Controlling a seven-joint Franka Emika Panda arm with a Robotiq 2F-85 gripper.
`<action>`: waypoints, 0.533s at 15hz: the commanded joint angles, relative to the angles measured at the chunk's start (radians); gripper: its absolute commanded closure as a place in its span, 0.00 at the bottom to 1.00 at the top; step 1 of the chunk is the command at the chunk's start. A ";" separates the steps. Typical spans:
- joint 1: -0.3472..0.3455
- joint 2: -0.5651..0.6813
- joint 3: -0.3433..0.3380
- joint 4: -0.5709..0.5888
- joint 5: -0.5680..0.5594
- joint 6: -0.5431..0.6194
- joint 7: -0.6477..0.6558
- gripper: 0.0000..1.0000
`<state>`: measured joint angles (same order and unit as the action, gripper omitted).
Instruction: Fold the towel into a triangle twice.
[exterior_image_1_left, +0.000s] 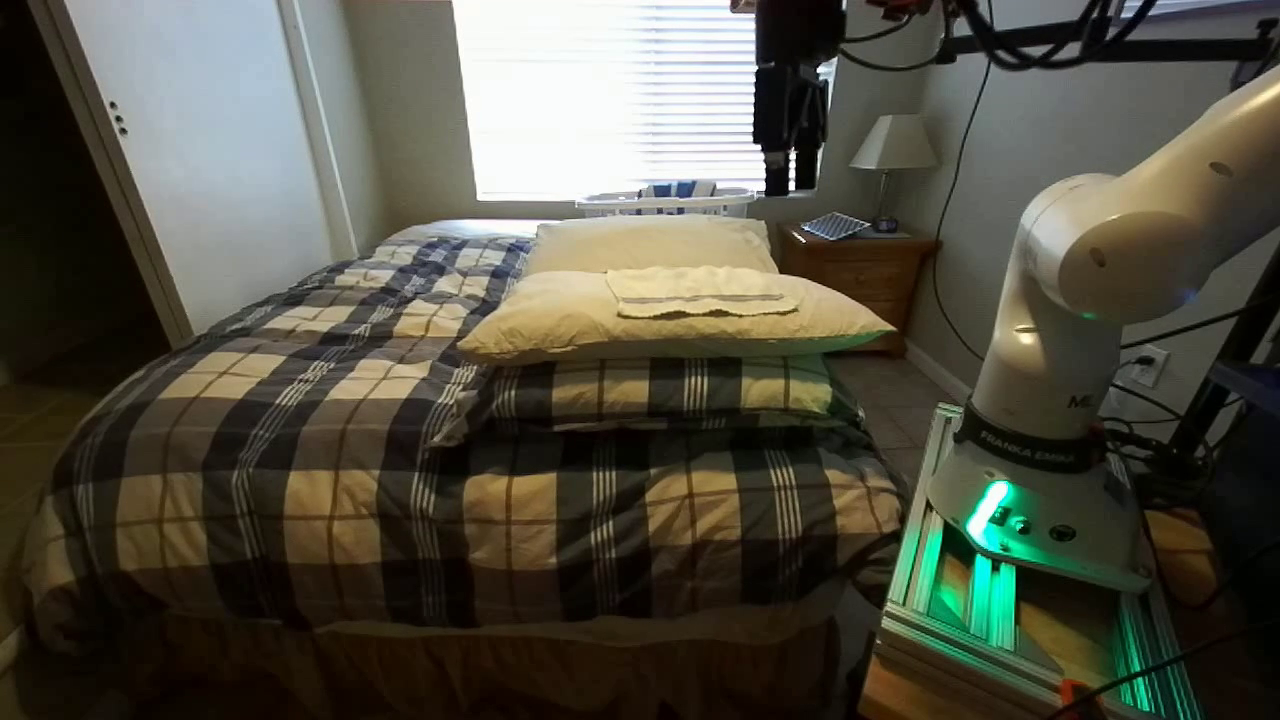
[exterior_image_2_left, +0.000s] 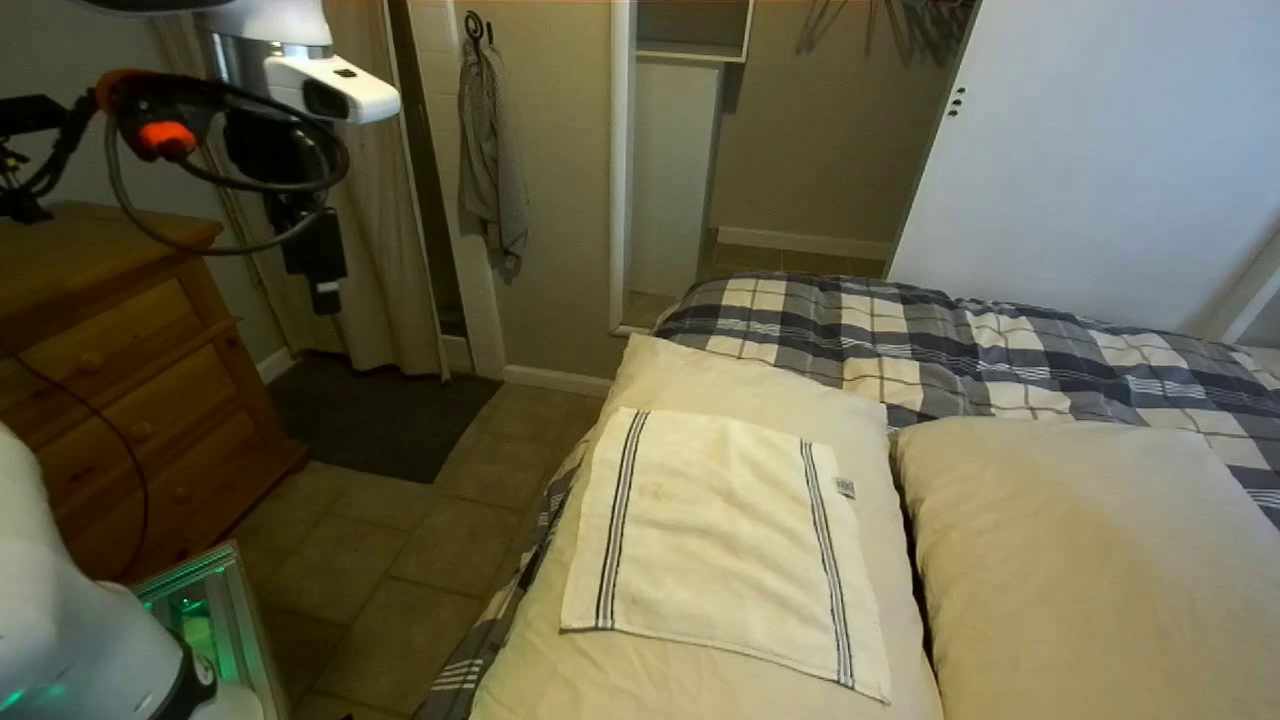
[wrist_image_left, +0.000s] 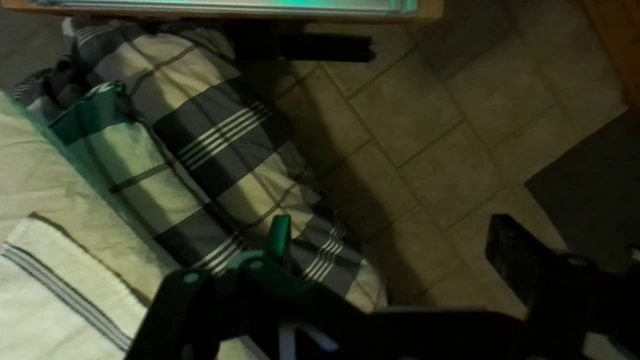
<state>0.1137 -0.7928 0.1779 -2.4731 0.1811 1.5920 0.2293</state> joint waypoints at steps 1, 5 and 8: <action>-0.085 0.104 0.050 0.020 -0.170 0.117 0.018 0.00; -0.116 0.233 0.118 0.033 -0.377 0.316 0.080 0.00; -0.122 0.338 0.180 0.047 -0.509 0.421 0.197 0.00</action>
<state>0.0071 -0.5648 0.2977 -2.4688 -0.2104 1.9455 0.3177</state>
